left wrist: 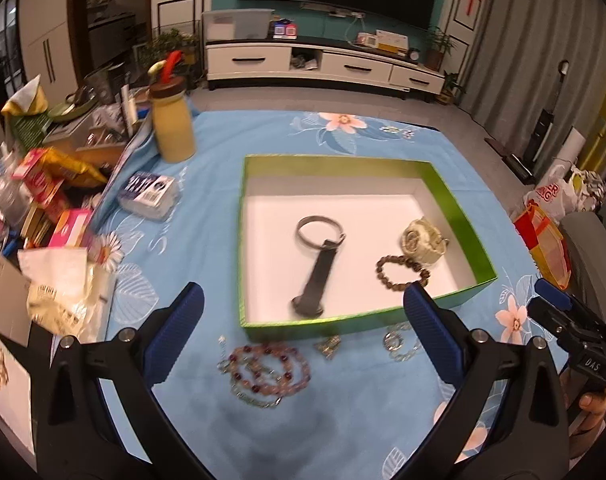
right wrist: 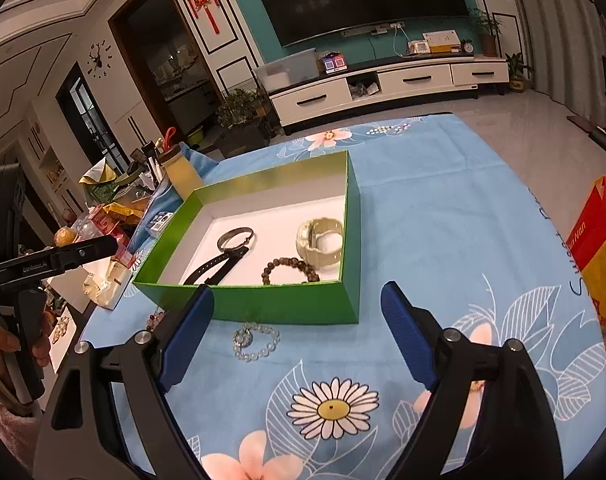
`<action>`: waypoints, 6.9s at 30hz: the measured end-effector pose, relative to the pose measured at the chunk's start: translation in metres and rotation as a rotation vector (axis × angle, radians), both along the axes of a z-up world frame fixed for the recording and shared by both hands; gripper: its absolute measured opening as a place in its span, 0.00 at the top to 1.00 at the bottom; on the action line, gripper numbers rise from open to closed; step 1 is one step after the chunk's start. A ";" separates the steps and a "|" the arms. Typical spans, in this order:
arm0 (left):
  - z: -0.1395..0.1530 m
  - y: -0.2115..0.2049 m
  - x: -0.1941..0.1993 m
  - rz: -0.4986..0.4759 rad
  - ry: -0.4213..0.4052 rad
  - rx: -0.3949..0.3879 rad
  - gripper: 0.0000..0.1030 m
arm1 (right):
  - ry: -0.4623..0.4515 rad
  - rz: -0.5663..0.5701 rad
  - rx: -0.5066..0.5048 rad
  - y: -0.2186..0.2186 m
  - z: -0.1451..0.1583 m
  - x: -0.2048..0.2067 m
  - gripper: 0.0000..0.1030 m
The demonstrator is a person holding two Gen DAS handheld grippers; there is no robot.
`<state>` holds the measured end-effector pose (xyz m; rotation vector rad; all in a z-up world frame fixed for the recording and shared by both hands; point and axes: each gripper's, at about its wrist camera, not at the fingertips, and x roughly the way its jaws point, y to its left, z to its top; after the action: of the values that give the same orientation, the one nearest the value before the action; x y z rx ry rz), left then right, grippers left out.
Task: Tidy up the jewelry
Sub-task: 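Withdraw both tools from the green box, then grasp the clear bead bracelet beside the box with the right tool, then grasp the small jeweled ring with the left tool while the right tool holds the bracelet, then carry the ring in the left tool and bracelet in the right tool over the box, then open the left tool to drop the ring while the right tool releases the bracelet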
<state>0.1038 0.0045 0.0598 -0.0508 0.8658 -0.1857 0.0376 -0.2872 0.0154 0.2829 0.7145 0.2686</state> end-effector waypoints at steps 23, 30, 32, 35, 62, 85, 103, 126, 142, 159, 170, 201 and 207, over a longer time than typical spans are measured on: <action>-0.077 0.021 -0.037 0.005 0.146 -0.062 0.02 | 0.093 0.079 -0.064 0.034 -0.039 -0.008 0.22; -0.093 -0.005 -0.043 -0.080 0.152 -0.043 0.02 | 0.150 0.104 -0.110 0.057 -0.064 0.007 0.46; -0.095 -0.009 -0.044 -0.095 0.153 -0.047 0.02 | 0.150 0.107 -0.123 0.063 -0.067 0.013 0.51; -0.096 -0.010 -0.043 -0.105 0.153 -0.059 0.02 | 0.147 0.110 -0.159 0.075 -0.073 0.024 0.60; -0.095 -0.019 -0.040 -0.132 0.160 -0.057 0.02 | -0.045 0.110 -0.186 0.085 -0.031 0.015 0.93; -0.125 -0.116 0.001 -0.259 0.138 0.060 0.35 | 0.006 0.029 -0.010 0.011 -0.035 0.000 0.93; -0.125 -0.130 -0.009 -0.296 0.076 0.143 0.80 | -0.015 0.017 0.009 0.003 -0.031 -0.004 0.93; -0.052 -0.106 -0.050 -0.309 -0.030 0.091 0.80 | -0.090 0.025 0.008 0.005 -0.002 -0.024 0.93; -0.003 -0.075 0.005 -0.196 -0.061 0.027 0.80 | -0.191 0.077 0.000 0.030 0.034 0.011 0.93; -0.028 -0.096 0.073 -0.194 0.023 0.003 0.80 | -0.173 0.045 -0.012 0.024 0.031 0.074 0.93; -0.054 -0.102 0.099 -0.211 0.096 -0.017 0.80 | -0.091 0.041 -0.019 0.023 0.005 0.100 0.93; -0.063 -0.099 0.114 -0.188 0.155 -0.060 0.44 | 0.003 0.007 -0.018 0.015 -0.011 0.116 0.81; -0.043 -0.082 0.098 -0.174 0.121 -0.072 0.29 | -0.014 -0.007 0.007 0.005 -0.004 0.097 0.67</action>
<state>0.2013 -0.0774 0.0170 -0.0549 0.9849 -0.3798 0.1345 -0.2821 0.0115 0.2898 0.6990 0.2660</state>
